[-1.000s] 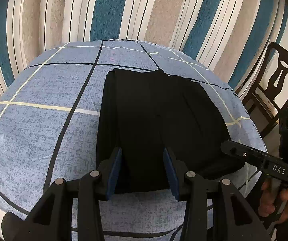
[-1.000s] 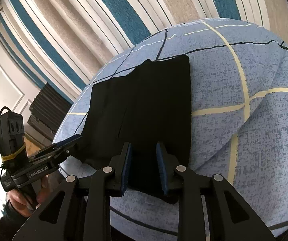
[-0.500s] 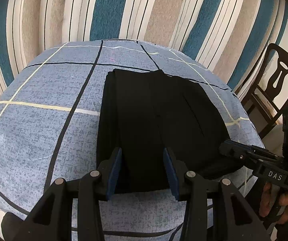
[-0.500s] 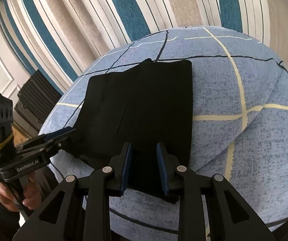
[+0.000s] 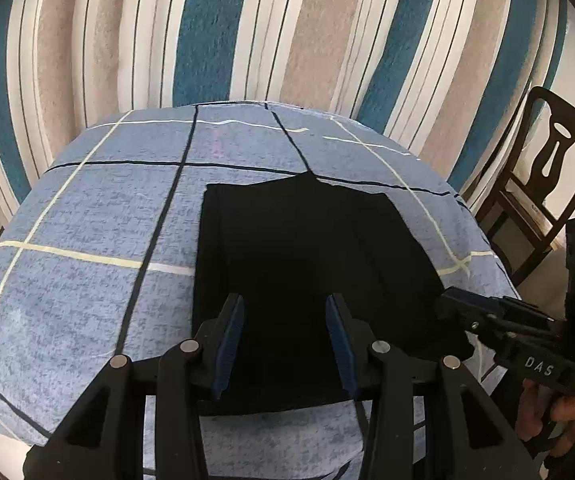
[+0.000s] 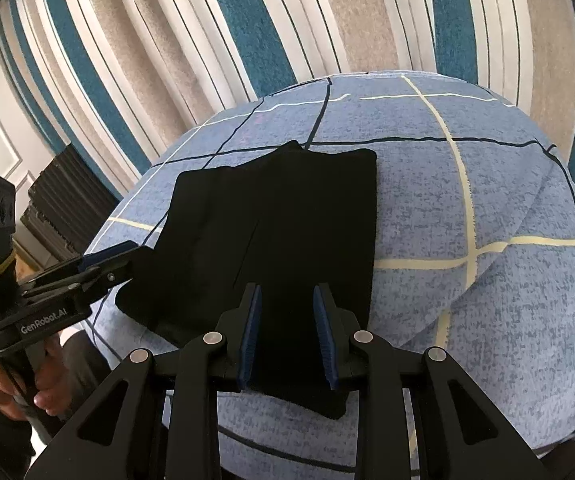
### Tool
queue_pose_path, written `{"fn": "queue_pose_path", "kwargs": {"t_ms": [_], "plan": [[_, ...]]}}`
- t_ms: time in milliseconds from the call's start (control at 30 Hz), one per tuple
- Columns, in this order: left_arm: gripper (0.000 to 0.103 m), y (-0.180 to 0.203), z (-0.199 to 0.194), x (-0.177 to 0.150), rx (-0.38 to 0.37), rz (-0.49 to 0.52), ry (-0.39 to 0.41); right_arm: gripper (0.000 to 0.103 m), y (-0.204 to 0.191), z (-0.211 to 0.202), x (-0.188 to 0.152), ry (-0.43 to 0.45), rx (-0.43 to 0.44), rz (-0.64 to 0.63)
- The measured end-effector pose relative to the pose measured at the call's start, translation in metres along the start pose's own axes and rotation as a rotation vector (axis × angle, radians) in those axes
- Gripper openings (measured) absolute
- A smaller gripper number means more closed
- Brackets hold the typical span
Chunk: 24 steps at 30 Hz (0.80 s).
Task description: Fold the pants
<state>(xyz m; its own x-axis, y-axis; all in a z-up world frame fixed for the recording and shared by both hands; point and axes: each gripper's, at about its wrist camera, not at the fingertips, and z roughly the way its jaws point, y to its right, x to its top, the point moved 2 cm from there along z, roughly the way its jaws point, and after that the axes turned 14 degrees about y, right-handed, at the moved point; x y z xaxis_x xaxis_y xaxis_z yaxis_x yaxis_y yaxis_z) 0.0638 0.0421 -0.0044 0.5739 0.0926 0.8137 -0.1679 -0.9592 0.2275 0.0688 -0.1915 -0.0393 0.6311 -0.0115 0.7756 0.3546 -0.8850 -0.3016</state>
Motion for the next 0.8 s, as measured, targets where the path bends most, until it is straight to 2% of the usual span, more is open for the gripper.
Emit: {"fn": "queue_pose_path", "kwargs": {"t_ms": [133, 300, 433, 533, 800], "plan": [[0.045, 0.002, 0.014, -0.01, -0.013, 0.012, -0.042, 0.028, 0.003, 0.012, -0.01, -0.059, 0.003, -0.013], [0.045, 0.005, 0.012, -0.015, 0.006, 0.037, -0.041, 0.029, 0.002, 0.002, -0.004, -0.032, 0.007, -0.017], [0.045, 0.001, 0.009, -0.01, 0.013, 0.02, -0.039, 0.038, 0.007, -0.004, 0.0, -0.016, 0.002, 0.002], [0.045, -0.002, 0.006, -0.007, 0.018, 0.012, -0.03, 0.04, 0.011, -0.007, 0.003, -0.006, 0.009, 0.016], [0.045, -0.017, 0.016, 0.0, 0.036, -0.003, -0.033, 0.043, 0.03, 0.003, 0.009, -0.022, 0.023, 0.065]]}}
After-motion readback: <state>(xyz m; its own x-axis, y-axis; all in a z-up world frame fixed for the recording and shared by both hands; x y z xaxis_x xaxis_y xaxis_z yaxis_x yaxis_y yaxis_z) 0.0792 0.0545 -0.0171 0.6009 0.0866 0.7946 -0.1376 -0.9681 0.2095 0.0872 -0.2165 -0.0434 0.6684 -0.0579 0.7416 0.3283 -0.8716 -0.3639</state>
